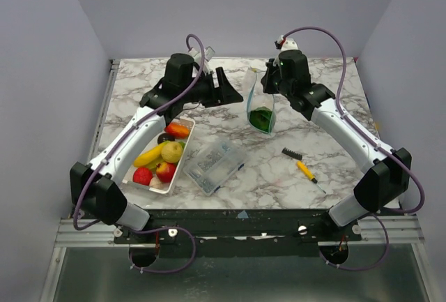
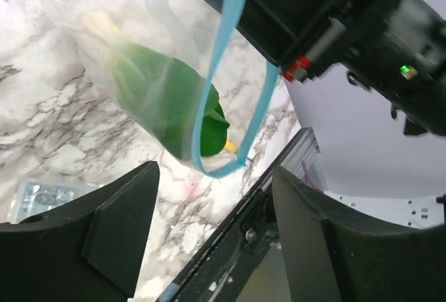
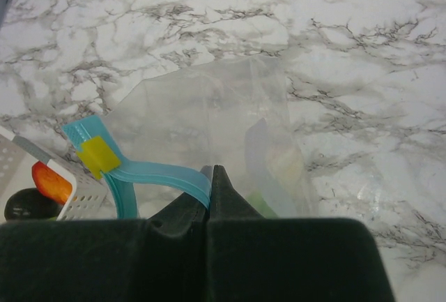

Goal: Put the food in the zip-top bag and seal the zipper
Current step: Adjust the zipper food storage bag at the center of the board, then pick up the fake fruit from the bin.

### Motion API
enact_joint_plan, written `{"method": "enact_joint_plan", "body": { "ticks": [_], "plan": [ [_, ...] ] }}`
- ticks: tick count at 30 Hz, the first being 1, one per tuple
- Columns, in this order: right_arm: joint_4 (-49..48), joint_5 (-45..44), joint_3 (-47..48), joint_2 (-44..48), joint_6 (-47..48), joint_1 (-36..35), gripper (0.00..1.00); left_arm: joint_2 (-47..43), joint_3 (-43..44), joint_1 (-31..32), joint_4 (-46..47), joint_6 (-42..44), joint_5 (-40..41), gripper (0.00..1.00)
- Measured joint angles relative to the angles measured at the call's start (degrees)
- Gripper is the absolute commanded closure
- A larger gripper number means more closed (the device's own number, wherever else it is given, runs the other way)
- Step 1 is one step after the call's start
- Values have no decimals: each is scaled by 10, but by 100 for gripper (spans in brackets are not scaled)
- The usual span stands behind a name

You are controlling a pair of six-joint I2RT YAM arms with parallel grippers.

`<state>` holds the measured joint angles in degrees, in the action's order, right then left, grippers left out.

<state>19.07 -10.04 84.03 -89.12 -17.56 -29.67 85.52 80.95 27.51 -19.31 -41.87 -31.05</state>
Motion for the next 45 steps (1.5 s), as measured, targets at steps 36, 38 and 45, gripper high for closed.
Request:
{"method": "enact_joint_plan", "body": {
  "ticks": [36, 38, 45],
  "plan": [
    [21, 17, 2, 3, -4, 0, 100, -208, -310, -16, -219, 151, 461, 37],
    [21, 18, 2, 4, -4, 0, 100, -199, -310, -16, -218, 155, 467, 46],
    [20, 21, -3, 12, -4, 0, 100, -182, -299, -17, -227, 155, 469, 56]
  ]
}}
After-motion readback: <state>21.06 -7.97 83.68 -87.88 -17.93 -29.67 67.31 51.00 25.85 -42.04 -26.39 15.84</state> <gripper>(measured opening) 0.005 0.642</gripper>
